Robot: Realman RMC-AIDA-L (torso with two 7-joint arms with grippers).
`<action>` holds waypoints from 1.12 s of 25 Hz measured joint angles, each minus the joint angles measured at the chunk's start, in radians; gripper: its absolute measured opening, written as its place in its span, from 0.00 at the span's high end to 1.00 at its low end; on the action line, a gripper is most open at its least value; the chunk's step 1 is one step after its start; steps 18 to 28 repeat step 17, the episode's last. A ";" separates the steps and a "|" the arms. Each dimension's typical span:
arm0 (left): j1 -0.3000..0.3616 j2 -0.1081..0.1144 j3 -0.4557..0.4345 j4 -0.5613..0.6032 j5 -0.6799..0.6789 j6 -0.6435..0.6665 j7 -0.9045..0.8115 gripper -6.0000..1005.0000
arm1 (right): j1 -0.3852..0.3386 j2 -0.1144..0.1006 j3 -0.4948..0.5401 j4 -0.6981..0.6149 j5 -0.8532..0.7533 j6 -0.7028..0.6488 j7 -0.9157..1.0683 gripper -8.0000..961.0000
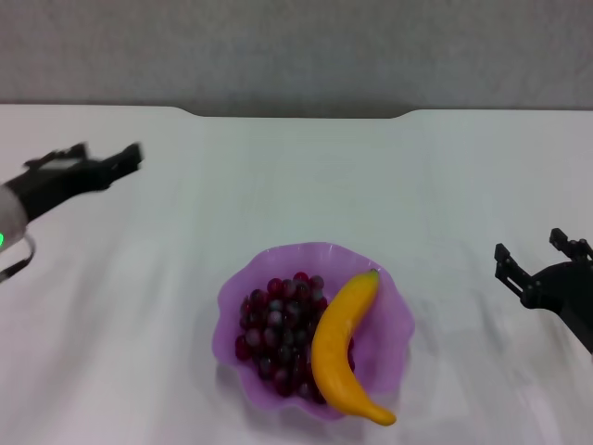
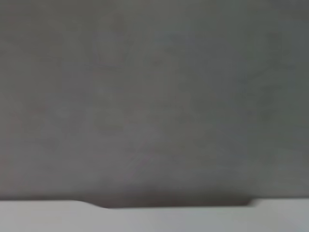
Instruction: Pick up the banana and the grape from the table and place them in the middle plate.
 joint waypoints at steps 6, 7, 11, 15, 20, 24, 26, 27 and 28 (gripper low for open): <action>-0.003 -0.002 -0.001 0.207 -0.392 0.041 0.484 0.11 | -0.001 -0.001 0.000 0.000 0.001 -0.002 0.000 0.12; -0.008 -0.002 0.000 0.248 -0.487 0.036 0.595 0.11 | -0.001 -0.001 0.002 -0.001 0.002 -0.002 0.000 0.12; -0.015 -0.003 0.000 0.395 -0.818 -0.049 0.975 0.11 | -0.002 0.001 0.008 -0.002 0.003 -0.002 -0.001 0.12; -0.031 -0.004 0.009 0.581 -1.116 -0.232 1.270 0.11 | -0.002 0.001 0.009 -0.002 0.003 -0.003 -0.001 0.12; -0.038 -0.006 0.010 0.664 -1.196 -0.331 1.368 0.11 | -0.002 0.001 0.009 -0.002 0.003 -0.003 -0.001 0.12; -0.038 -0.006 0.010 0.664 -1.196 -0.331 1.368 0.11 | -0.002 0.001 0.009 -0.002 0.003 -0.003 -0.001 0.12; -0.038 -0.006 0.010 0.664 -1.196 -0.331 1.368 0.11 | -0.002 0.001 0.009 -0.002 0.003 -0.003 -0.001 0.12; -0.038 -0.006 0.010 0.664 -1.196 -0.331 1.368 0.11 | -0.002 0.001 0.009 -0.002 0.003 -0.003 -0.001 0.12; -0.038 -0.006 0.010 0.664 -1.196 -0.331 1.368 0.11 | -0.002 0.001 0.009 -0.002 0.003 -0.003 -0.001 0.12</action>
